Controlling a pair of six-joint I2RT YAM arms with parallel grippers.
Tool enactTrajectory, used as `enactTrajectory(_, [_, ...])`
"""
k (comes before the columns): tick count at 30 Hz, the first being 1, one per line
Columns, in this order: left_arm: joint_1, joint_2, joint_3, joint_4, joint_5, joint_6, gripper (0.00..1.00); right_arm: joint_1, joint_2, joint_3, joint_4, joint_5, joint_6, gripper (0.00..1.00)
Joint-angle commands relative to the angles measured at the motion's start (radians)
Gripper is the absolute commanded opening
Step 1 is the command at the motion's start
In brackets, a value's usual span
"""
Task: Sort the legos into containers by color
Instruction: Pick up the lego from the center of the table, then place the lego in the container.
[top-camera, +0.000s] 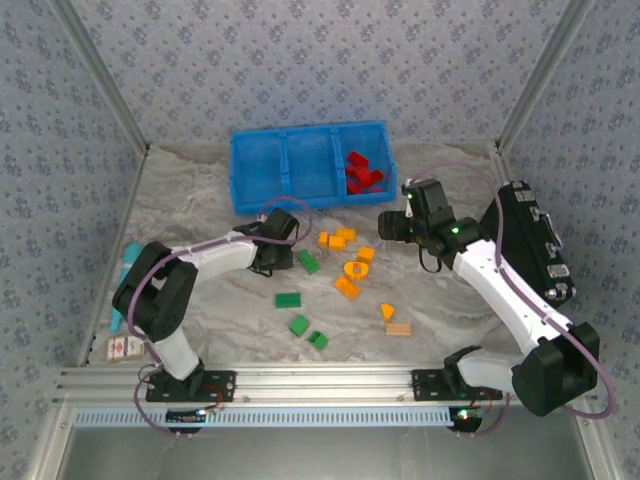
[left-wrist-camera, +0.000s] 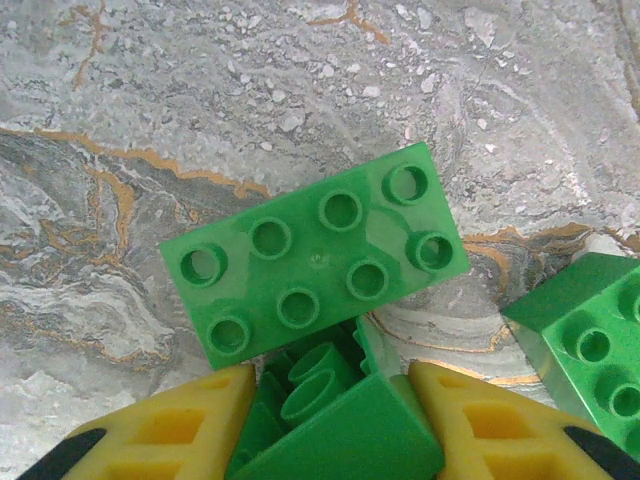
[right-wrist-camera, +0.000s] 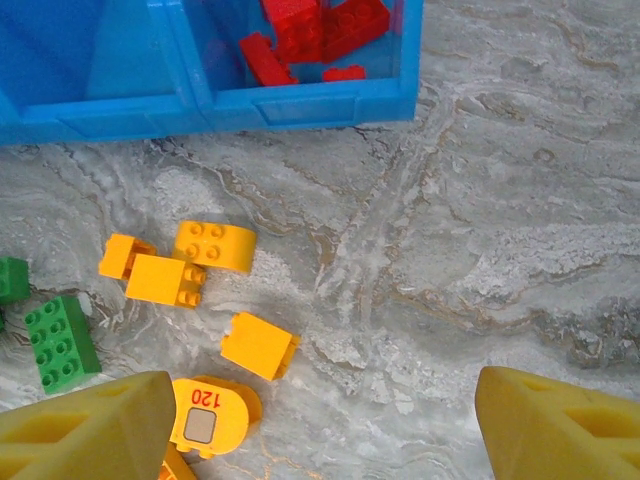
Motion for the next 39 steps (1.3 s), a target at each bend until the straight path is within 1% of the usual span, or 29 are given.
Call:
enactTrajectory(1, [-0.005,0.008,0.029,-0.029,-0.022,0.024,0.3,-0.012,0.007,-0.008,0.001,0.006,-0.007,0.81])
enactTrajectory(5, [-0.007,-0.041,0.048,-0.071,-0.022,0.037,0.29,-0.015,0.004,-0.016,-0.017,-0.009,-0.015,0.8])
enactTrajectory(7, [-0.008,-0.078,0.072,-0.104,-0.025,0.044,0.29,-0.016,0.001,-0.03,-0.028,-0.038,-0.017,0.77])
enactTrajectory(13, [0.002,-0.153,0.207,-0.196,-0.05,0.095,0.29,-0.001,-0.038,-0.157,-0.008,-0.129,0.071,0.73])
enactTrajectory(17, [0.061,-0.179,0.279,-0.197,-0.072,0.156,0.29,0.044,-0.067,-0.24,-0.016,-0.154,0.127,0.73])
enactTrajectory(20, [0.147,-0.166,0.314,-0.167,-0.054,0.194,0.29,0.05,-0.085,-0.315,0.0,-0.265,0.179,0.74])
enactTrajectory(24, [0.242,-0.112,0.342,-0.106,0.004,0.224,0.29,0.101,-0.151,-0.414,0.001,-0.265,0.294,0.74])
enactTrajectory(27, [0.286,-0.027,0.38,-0.063,0.021,0.244,0.29,0.13,-0.202,-0.474,0.015,-0.247,0.354,0.75])
enactTrajectory(28, [0.3,0.004,0.391,-0.047,0.029,0.242,0.29,0.133,-0.21,-0.487,0.016,-0.246,0.362,0.75])
enactTrajectory(30, [0.337,0.071,0.416,-0.005,0.083,0.214,0.29,0.143,-0.224,-0.505,0.003,-0.227,0.375,0.75])
enactTrajectory(32, [0.36,0.128,0.451,0.022,0.098,0.202,0.29,0.156,-0.243,-0.515,-0.016,-0.211,0.388,0.75])
enactTrajectory(37, [0.384,0.279,0.606,-0.018,0.103,0.222,0.35,0.166,-0.269,-0.545,-0.026,-0.201,0.407,0.75])
enactTrajectory(39, [0.395,0.33,0.648,-0.024,0.122,0.213,0.41,0.173,-0.26,-0.556,-0.02,-0.192,0.408,0.75])
